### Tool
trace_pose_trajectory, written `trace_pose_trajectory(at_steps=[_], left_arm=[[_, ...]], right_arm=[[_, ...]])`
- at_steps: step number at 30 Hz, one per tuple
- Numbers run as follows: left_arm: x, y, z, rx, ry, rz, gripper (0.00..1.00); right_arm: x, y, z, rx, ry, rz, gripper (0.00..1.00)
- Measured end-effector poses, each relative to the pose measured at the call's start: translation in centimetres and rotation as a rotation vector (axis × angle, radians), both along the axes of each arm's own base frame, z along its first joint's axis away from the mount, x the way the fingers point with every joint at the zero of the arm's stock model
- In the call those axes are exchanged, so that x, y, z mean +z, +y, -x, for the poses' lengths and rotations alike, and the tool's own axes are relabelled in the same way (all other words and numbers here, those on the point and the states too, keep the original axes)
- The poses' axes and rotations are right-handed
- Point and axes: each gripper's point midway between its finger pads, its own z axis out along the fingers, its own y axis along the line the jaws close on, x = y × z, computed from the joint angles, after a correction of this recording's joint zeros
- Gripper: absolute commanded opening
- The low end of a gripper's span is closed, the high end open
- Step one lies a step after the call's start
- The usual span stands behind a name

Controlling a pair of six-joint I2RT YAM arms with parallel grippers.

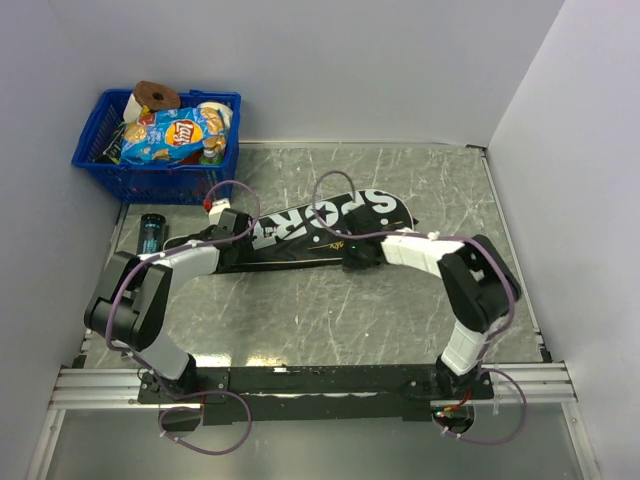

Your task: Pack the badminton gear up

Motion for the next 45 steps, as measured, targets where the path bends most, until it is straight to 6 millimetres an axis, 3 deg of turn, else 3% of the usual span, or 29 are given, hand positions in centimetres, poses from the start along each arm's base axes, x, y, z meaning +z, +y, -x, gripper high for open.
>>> trace_pose_trajectory(at_steps=[9, 15, 17, 20, 24, 27, 31, 34, 38, 42, 45], left_arm=[[0.0, -0.2, -0.3, -0.022, -0.020, -0.001, 0.66], [0.1, -0.9, -0.7, -0.065, -0.037, 0.019, 0.63], [0.3, -1.5, -0.8, -0.089, -0.052, 0.046, 0.64], [0.9, -3.6, -0.4, -0.159, -0.079, 0.136, 0.66], [2.4, -7.9, 2.1, -0.290, -0.073, 0.264, 0.68], [5.4, -10.2, 3.8, -0.358, -0.106, 0.330, 0.70], [10.2, -10.5, 4.7, -0.366, -0.205, 0.389, 0.71], [12.4, -9.9, 5.3, -0.350, -0.249, 0.399, 0.71], [12.8, -9.2, 6.1, -0.328, -0.239, 0.391, 0.71], [11.3, -8.6, 7.0, -0.306, -0.175, 0.358, 0.85], [9.7, -8.1, 7.4, -0.267, -0.119, 0.334, 0.84]], right_arm=[[-0.3, 8.2, 0.1, 0.119, 0.058, -0.031, 0.00], [-0.1, 15.3, 0.6, 0.227, 0.098, -0.146, 0.00], [0.1, 16.3, 0.8, 0.243, 0.100, -0.176, 0.00], [0.0, 16.3, 0.7, 0.236, 0.100, -0.188, 0.00], [-0.1, 15.0, 0.6, 0.213, 0.099, -0.230, 0.00], [-0.2, 12.4, 1.0, 0.186, 0.098, -0.249, 0.00], [-0.2, 7.4, 1.6, 0.122, 0.100, -0.259, 0.00], [0.0, 3.0, 1.8, 0.059, 0.084, -0.257, 0.00], [0.7, -2.2, 1.7, -0.017, 0.050, -0.241, 0.00], [1.5, -4.7, 1.8, -0.043, 0.002, -0.225, 0.00], [1.6, -5.9, 2.3, -0.052, -0.012, -0.203, 0.00]])
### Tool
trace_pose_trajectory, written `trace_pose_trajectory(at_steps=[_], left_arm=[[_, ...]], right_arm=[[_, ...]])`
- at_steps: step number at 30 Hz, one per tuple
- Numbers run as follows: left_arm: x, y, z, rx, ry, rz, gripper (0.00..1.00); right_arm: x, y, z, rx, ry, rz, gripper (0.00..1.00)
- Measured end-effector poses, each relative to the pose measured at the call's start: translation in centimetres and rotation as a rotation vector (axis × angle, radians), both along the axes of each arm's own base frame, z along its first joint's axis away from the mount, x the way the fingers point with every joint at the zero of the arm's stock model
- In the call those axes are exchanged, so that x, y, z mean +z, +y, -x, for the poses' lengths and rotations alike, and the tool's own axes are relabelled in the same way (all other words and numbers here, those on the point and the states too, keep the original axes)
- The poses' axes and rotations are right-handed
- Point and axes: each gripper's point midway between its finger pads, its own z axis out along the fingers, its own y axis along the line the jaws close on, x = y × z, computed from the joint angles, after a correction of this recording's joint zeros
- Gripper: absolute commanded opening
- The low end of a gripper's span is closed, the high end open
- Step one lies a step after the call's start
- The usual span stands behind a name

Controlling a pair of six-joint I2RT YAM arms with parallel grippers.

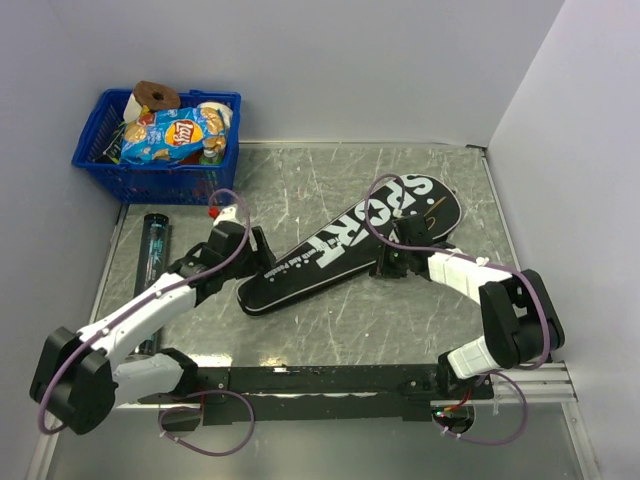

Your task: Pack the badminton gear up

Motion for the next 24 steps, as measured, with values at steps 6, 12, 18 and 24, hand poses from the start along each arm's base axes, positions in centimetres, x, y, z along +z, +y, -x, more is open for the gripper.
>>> trace_pose_trajectory(at_steps=[6, 12, 18, 24], left_arm=[[-3.9, 1.3, 1.4, 0.059, 0.114, -0.068, 0.83], [-5.4, 2.3, 2.8, 0.077, 0.158, -0.090, 0.81], [-7.2, 3.0, 4.2, 0.079, 0.205, -0.117, 0.77], [-8.0, 3.0, 4.6, 0.070, 0.213, -0.113, 0.61]], right_arm=[[-0.3, -0.4, 0.4, 0.004, 0.003, 0.010, 0.00], [-1.0, -0.6, 1.0, 0.004, 0.018, 0.015, 0.00], [-0.9, -0.6, 0.9, 0.005, 0.013, 0.013, 0.00], [-0.9, -0.5, 0.9, 0.005, 0.013, 0.013, 0.00]])
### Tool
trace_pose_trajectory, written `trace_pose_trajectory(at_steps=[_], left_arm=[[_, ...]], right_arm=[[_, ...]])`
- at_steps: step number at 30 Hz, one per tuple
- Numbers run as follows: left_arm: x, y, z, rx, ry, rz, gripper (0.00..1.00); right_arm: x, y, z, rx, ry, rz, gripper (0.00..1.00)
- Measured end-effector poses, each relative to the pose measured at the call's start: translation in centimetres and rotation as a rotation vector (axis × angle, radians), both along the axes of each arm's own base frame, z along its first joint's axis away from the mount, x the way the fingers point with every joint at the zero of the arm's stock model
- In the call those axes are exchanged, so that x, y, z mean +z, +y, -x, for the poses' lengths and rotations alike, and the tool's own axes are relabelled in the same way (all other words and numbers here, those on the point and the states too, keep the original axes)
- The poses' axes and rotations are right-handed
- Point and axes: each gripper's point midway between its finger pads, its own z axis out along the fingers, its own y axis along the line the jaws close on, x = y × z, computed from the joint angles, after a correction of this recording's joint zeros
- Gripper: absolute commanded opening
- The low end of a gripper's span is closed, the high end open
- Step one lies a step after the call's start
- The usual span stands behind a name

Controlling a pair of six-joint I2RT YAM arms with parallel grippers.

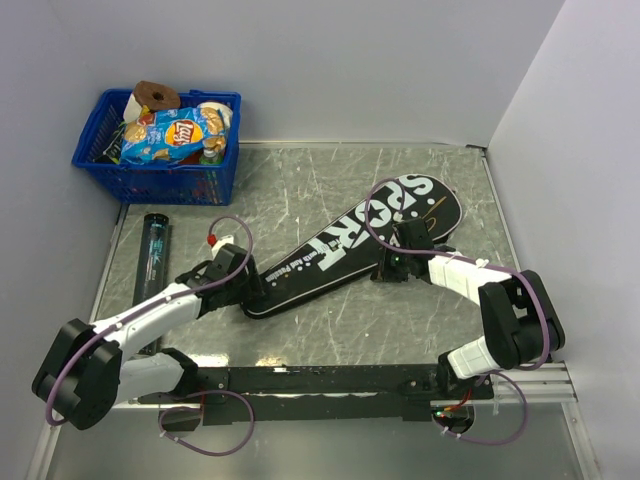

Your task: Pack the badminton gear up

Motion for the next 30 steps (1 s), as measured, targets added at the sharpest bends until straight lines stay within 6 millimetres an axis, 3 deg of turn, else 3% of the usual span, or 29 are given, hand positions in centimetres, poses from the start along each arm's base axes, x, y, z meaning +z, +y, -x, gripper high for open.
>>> trace_pose_trajectory(at_steps=[2, 5, 10, 16, 25, 30], left_arm=[[-0.2, -0.1, 0.1, -0.004, -0.001, 0.004, 0.49], [-0.3, -0.3, 0.0, -0.010, -0.007, 0.016, 0.39], [0.0, -1.4, -0.2, -0.040, -0.030, 0.053, 0.34], [0.1, -1.8, 0.2, -0.053, -0.052, 0.080, 0.29], [0.2, -2.4, 1.0, -0.087, -0.060, 0.109, 0.27], [0.2, -2.7, 1.3, -0.103, -0.060, 0.121, 0.19]], right_arm=[[0.0, 0.2, 0.1, 0.003, 0.000, 0.001, 0.00], [-0.3, 1.0, 0.6, 0.018, -0.001, 0.028, 0.00], [-0.8, 4.7, 2.5, 0.121, 0.018, 0.063, 0.00], [-0.7, 10.5, 5.0, 0.240, 0.044, 0.042, 0.00], [-0.6, 21.5, 11.2, 0.453, 0.128, -0.072, 0.00], [-0.5, 25.8, 13.9, 0.528, 0.181, -0.133, 0.00]])
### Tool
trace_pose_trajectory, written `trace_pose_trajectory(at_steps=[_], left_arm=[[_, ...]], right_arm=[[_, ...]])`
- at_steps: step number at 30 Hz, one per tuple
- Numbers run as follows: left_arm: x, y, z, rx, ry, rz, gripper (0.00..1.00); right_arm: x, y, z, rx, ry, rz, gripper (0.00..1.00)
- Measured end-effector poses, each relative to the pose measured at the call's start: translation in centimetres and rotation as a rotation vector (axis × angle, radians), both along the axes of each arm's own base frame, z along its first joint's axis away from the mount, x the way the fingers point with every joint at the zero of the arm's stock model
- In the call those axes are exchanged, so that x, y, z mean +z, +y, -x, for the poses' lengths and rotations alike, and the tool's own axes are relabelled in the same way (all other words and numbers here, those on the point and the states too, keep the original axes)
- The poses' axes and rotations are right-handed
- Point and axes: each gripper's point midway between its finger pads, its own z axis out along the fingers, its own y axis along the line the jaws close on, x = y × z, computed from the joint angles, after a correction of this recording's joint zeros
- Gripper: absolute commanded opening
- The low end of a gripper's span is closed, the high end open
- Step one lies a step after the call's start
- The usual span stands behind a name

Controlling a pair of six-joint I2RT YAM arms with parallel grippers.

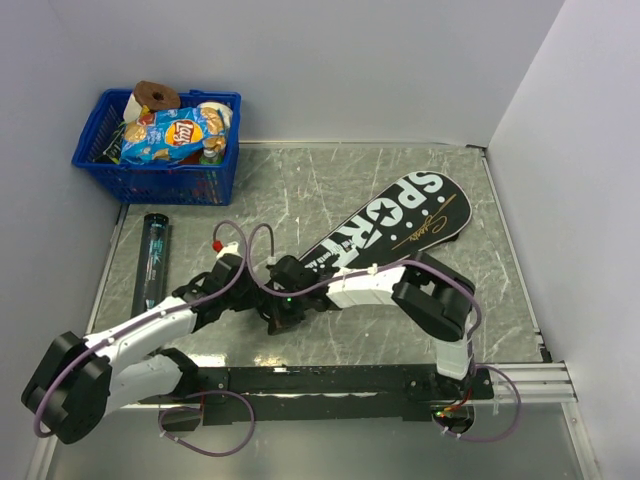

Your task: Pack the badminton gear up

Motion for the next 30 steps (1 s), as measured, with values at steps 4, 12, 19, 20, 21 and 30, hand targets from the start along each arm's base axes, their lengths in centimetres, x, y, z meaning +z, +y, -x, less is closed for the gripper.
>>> trace_pose_trajectory(at_steps=[4, 12, 19, 20, 21, 30], left_arm=[[0.0, -0.2, 0.7, -0.014, -0.004, 0.016, 0.03], [-0.1, -1.2, 3.8, -0.061, -0.049, 0.087, 0.01], [-0.3, -2.8, 5.9, -0.102, -0.054, 0.107, 0.01], [-0.3, -3.1, 6.1, -0.108, -0.055, 0.106, 0.01], [-0.5, -3.3, 6.4, -0.112, -0.059, 0.098, 0.01], [-0.4, -4.9, 6.6, -0.116, -0.103, 0.018, 0.01]], right_arm=[[0.2, 1.4, 0.6, 0.001, 0.021, -0.037, 0.00], [-0.6, 0.7, 2.9, -0.017, 0.108, -0.063, 0.00], [-0.6, -0.7, 4.2, -0.082, 0.098, -0.028, 0.00], [-0.6, -0.8, 4.3, -0.089, 0.094, -0.024, 0.00], [-0.6, -0.9, 4.4, -0.099, 0.088, -0.020, 0.00], [-0.6, -1.7, 4.4, -0.131, 0.060, -0.010, 0.23]])
